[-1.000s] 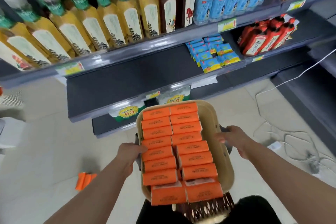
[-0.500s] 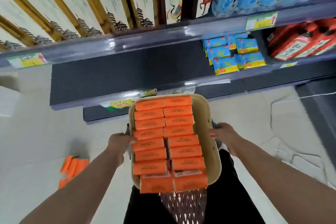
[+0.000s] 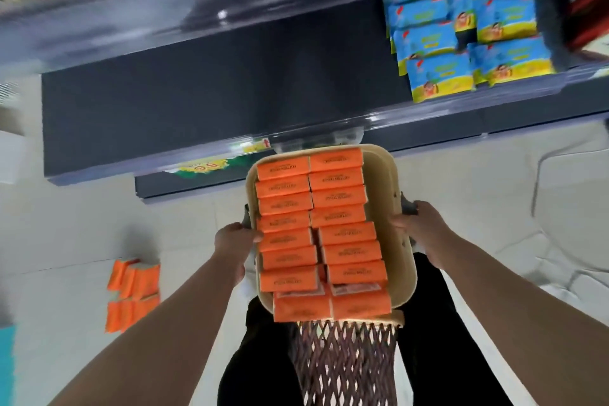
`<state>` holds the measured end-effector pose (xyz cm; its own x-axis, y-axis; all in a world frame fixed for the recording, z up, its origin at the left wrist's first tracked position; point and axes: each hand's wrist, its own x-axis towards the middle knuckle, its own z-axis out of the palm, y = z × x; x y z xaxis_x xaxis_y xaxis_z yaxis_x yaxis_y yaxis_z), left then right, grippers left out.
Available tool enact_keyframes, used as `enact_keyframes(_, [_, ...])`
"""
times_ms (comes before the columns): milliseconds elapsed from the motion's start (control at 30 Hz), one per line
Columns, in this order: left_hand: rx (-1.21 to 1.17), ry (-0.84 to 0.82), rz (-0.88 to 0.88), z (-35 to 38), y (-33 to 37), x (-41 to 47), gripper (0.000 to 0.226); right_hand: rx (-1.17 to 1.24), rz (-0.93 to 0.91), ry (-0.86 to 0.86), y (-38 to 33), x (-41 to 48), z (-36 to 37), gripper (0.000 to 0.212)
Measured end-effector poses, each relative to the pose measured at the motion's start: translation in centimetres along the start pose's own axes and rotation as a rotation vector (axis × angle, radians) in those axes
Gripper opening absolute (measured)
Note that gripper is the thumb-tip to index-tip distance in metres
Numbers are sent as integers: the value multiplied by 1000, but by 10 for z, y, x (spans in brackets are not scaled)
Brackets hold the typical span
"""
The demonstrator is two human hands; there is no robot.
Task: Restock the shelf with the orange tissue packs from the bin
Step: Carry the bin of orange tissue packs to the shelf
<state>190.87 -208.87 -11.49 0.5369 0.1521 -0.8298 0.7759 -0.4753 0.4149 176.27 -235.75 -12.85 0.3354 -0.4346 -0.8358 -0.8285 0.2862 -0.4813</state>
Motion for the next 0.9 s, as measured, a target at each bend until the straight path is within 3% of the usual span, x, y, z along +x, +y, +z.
enact_keyframes(433, [-21,-3,93,39,14,54,24,-97,-27,43,7,59,5,49])
enact_keyframes(900, [269,-57,128,33,3,67,29,-144,6,73,8,64,17,46])
